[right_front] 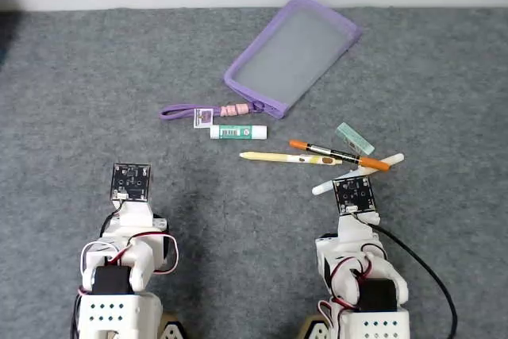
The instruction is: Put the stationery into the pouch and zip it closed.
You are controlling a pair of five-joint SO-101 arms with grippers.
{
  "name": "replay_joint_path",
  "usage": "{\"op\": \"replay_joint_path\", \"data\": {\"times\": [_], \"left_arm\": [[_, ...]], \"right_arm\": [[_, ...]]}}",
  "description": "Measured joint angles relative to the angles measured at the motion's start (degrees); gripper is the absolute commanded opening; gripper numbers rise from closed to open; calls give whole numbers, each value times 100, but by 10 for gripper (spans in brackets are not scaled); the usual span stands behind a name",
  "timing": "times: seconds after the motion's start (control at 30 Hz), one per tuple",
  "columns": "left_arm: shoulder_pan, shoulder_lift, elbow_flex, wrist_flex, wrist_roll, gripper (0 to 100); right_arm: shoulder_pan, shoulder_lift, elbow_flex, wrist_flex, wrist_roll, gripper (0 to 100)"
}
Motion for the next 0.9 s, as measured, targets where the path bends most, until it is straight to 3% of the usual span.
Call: {"op": "replay_joint_path", "data": {"times": [0.3,0.43,0.57,0.77,0.9], "left_arm": [[0,0,0,0,0,14],[0,0,0,0,0,14],[0,0,0,0,0,14],[0,0,0,0,0,14],[0,0,0,0,0,14]], "right_arm": [[53,0,0,-941,220,8],[62,9,-237,-1477,-264,8],[-448,149,-835,-1591,-404,7],[-905,1969,-2347,-1644,-712,10],[-1073,4026,-3745,-1662,-870,12]]}}
